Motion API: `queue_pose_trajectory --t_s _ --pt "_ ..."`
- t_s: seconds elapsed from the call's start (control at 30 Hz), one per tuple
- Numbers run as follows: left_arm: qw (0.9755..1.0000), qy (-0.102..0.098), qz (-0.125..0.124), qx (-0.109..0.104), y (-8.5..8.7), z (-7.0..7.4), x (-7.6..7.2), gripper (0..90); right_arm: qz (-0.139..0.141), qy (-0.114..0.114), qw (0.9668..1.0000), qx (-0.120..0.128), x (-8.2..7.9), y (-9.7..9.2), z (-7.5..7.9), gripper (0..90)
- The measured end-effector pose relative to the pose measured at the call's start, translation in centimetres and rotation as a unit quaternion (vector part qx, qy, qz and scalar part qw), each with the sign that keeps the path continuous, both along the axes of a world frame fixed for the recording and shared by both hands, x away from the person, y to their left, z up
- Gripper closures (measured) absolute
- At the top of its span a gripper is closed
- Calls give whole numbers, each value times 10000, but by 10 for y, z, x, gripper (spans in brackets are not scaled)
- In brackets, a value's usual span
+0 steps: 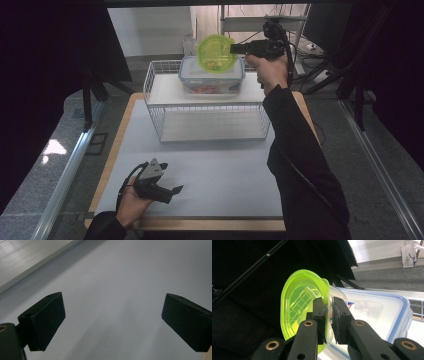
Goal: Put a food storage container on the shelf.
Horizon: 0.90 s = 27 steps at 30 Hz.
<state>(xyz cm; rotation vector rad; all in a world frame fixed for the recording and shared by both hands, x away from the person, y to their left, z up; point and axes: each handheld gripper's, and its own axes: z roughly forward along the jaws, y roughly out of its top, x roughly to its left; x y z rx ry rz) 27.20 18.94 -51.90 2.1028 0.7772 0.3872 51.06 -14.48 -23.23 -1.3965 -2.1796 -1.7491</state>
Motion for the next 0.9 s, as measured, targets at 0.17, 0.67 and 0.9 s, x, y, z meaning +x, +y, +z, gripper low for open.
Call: queue_pose_trajectory --t_s 0.17,0.67,0.9 --pt "10000 12 -19 -3 0 0 0 51 -110 131 9998 -100 12 8 -1 820" --pt "10000 27 -48 -3 0 0 0 51 -476 501 9975 145 30 15 -12 699" --pt "10000 45 -62 6 -1 -1 0 51 -534 483 9974 75 32 19 -16 667"
